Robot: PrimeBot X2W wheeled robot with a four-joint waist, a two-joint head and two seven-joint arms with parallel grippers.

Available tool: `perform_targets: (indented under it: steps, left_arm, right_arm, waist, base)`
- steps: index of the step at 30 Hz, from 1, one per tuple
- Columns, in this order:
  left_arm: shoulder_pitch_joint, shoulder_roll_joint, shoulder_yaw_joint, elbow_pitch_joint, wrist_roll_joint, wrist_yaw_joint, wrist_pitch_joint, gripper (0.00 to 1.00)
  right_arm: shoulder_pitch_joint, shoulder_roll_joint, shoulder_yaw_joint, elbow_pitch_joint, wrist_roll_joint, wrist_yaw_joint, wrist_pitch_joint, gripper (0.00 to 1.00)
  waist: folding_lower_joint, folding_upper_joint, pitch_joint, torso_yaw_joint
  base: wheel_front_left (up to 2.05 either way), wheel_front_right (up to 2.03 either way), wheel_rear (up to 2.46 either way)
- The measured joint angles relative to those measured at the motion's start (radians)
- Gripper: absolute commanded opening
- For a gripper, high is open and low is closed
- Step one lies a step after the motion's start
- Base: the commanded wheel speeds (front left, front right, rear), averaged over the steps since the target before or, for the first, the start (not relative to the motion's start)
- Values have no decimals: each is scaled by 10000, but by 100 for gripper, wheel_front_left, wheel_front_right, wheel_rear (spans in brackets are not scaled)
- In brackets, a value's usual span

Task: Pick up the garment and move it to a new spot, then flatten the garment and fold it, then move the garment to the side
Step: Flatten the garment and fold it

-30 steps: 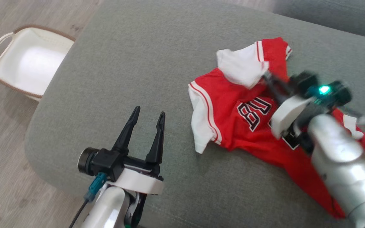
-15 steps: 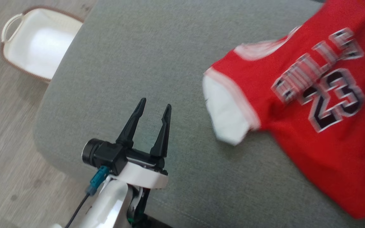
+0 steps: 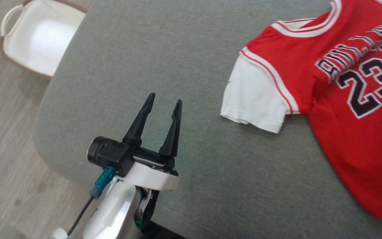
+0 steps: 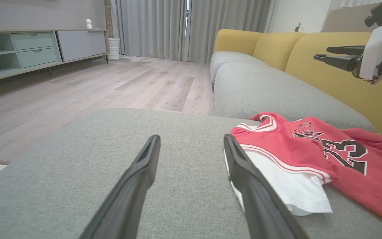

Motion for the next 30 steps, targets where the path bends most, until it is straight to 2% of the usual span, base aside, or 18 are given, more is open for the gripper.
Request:
perform_targets:
  steps: [5,10,12,18,23,27,30]
  left_arm:
    - [-3,-4,282,151,242,-4,0,100]
    - [73,-4,855,207,700,-79,0,100]
    - [208,-4,1085,207,834,-150,0,100]
    - [789,13,1546,217,1206,-267,0,100]
    - [1169,42,1881,219,1423,-341,0,100]
    - [1399,48,2098,253,1476,-430,0,100]
    - [1428,44,2140,268,1544,-508,0,100]
  right_arm:
    - [651,754,-341,69,163,2,-1076,100]
    - [2209,1626,-1078,-499,621,2,-1530,100]
    - [2944,1973,-1509,-1089,840,2,-1553,100]
    - [5807,3022,-2847,-3896,988,0,-1582,100]
    - [8691,4073,-3781,-5827,351,0,-1582,100]
    - [10544,4713,-3940,-6874,224,2,-1582,100]
    - [11475,4869,-4153,-7310,286,0,-1582,100]
  waist:
    - [-2,0,-343,-482]
    - [-3,0,-915,-1130]
    - [-3,0,-1160,-1432]
    - [-4,0,-1837,-2385]
    - [-5,0,-2339,-3095]
    - [-4,1,-2599,-3580]
    - [-4,1,-2747,-3827]
  base:
    - [0,0,0]
    - [0,0,0]
    - [0,0,0]
    - [0,0,0]
    - [0,0,0]
    - [0,0,0]
    - [0,0,0]
